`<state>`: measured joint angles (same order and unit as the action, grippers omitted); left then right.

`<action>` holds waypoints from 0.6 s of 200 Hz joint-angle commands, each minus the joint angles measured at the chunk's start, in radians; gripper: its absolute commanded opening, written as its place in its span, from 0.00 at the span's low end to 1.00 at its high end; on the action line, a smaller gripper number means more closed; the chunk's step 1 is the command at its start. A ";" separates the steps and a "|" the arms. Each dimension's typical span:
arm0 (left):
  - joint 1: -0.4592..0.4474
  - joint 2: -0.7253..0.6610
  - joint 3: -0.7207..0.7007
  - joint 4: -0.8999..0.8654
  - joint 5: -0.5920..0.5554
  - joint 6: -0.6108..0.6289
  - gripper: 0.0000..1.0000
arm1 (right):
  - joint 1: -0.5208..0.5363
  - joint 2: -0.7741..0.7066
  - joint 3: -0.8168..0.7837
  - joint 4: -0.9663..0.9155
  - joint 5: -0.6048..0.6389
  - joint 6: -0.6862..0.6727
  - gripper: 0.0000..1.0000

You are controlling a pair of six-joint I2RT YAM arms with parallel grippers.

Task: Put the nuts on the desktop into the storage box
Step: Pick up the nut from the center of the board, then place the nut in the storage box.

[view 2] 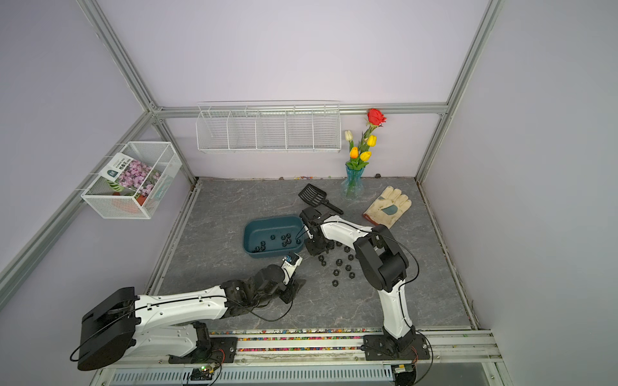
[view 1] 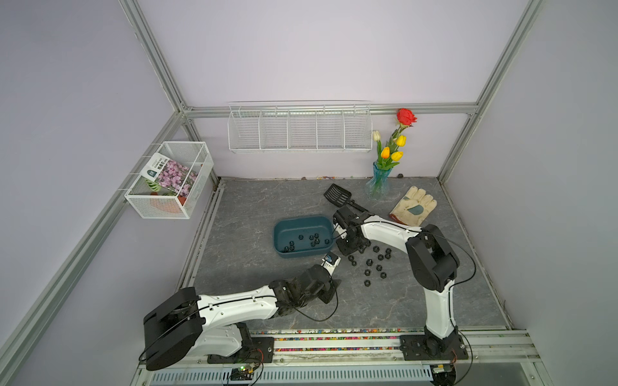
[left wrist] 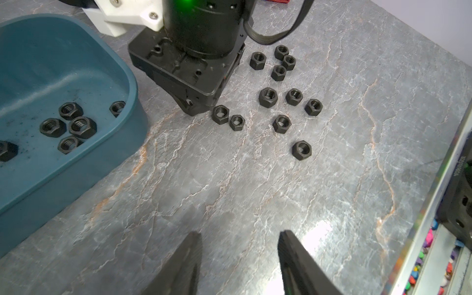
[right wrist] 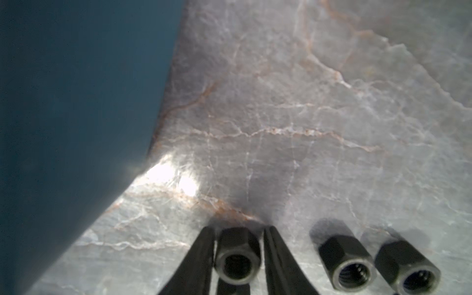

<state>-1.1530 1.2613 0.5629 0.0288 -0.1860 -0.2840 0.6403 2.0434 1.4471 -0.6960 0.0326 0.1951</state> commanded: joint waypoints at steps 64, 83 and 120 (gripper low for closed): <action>-0.005 -0.002 -0.003 0.027 -0.016 -0.014 0.53 | -0.004 0.000 -0.012 -0.016 -0.011 0.012 0.15; -0.005 -0.008 -0.003 0.026 -0.041 -0.016 0.53 | -0.004 -0.024 -0.004 -0.029 -0.010 0.013 0.15; -0.005 -0.045 0.001 0.011 -0.108 -0.025 0.54 | 0.001 -0.086 0.040 -0.076 -0.010 0.011 0.15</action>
<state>-1.1530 1.2526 0.5629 0.0410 -0.2287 -0.2882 0.6399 2.0331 1.4487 -0.7147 0.0292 0.2012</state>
